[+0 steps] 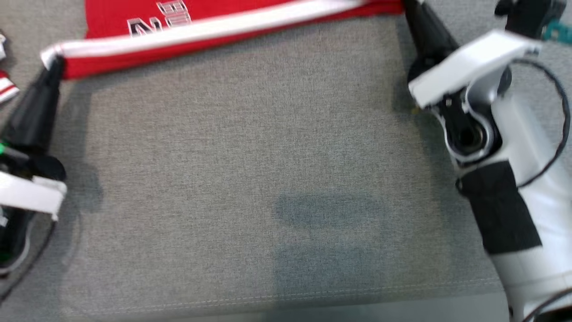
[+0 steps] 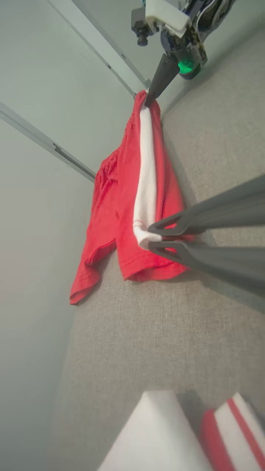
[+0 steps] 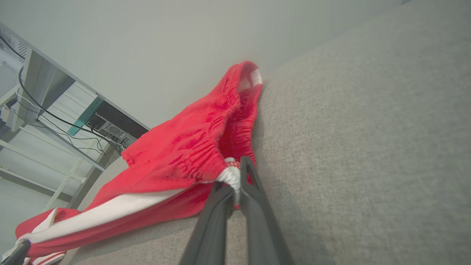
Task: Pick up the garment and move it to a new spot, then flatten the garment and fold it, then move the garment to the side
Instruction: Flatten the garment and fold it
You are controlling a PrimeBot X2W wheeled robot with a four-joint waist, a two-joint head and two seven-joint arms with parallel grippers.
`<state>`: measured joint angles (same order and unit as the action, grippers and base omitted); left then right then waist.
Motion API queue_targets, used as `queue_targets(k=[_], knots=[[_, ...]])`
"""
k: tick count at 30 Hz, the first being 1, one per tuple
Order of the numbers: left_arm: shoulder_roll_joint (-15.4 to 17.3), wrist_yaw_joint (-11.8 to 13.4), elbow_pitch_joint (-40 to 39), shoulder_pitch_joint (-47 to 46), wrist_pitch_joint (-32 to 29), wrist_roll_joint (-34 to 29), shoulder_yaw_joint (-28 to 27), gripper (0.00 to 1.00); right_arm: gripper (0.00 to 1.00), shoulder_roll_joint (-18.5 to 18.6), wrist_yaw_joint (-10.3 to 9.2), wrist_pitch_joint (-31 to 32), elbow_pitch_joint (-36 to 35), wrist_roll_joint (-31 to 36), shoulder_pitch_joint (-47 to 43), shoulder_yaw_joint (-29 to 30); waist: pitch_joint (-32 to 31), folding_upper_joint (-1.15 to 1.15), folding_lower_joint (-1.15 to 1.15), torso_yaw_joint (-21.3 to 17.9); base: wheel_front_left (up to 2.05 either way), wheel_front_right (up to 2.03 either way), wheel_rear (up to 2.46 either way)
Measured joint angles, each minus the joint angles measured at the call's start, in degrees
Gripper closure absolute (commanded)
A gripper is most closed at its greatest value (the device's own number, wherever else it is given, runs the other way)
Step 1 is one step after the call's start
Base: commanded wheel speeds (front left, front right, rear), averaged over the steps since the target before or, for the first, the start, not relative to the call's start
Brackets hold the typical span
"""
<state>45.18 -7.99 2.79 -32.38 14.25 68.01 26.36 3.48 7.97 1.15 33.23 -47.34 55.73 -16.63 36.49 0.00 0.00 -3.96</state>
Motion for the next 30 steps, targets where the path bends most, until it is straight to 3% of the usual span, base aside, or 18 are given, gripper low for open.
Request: queue_targets(k=[5, 12, 26, 27, 28, 29, 30], knots=[[-5.1, 0.0, 0.8, 8.3, 0.2, -5.5, -0.9, 1.00, 1.00, 0.0, 0.00, 2.6, -6.2, 1.1, -13.8, 3.3, -5.4, 0.00, 0.00, 0.6, 0.00, 0.00, 0.00], [-10.0, 0.0, 5.4, 14.4, 0.2, -10.1, 0.2, 1.00, 1.00, -0.3, -0.04, 6.5, -8.1, 2.5, -26.2, 5.5, -13.0, 0.00, 0.00, 1.3, 0.00, 0.00, 0.00], [-16.4, 0.0, 11.0, 22.9, 0.1, -16.6, 1.5, 1.00, 1.00, 2.8, -0.05, 8.9, -9.8, -0.5, -36.9, 6.4, -24.6, 0.00, 0.00, 1.5, 0.00, 0.00, 0.00], [-16.6, 0.0, 11.3, 23.2, 0.1, -16.6, 1.5, 0.62, 1.00, 3.0, -0.05, 8.9, -9.8, -0.3, -37.1, 6.1, -24.8, 0.00, 0.00, 1.5, 0.00, 0.00, 0.00], [-16.8, 0.0, 11.7, 23.4, 0.1, -16.6, 1.6, 0.03, 0.23, 3.3, -0.05, 8.9, -9.7, 0.3, -37.3, 5.7, -25.0, 0.00, 0.00, 1.5, 0.00, 0.00, 0.00], [-16.9, 0.0, 12.2, 23.5, 0.1, -16.6, 1.7, 0.00, 0.00, 3.6, -0.05, 8.8, -9.7, 0.8, -37.6, 5.3, -25.2, 0.00, 0.00, 1.4, 0.00, 0.00, 0.00], [-17.0, 0.0, 12.6, 23.7, 0.1, -16.6, 2.0, 0.00, 0.00, 3.9, -0.05, 8.7, -9.6, 1.4, -37.7, 4.8, -25.4, 0.00, 0.00, 1.4, 0.00, 0.00, 0.00]])
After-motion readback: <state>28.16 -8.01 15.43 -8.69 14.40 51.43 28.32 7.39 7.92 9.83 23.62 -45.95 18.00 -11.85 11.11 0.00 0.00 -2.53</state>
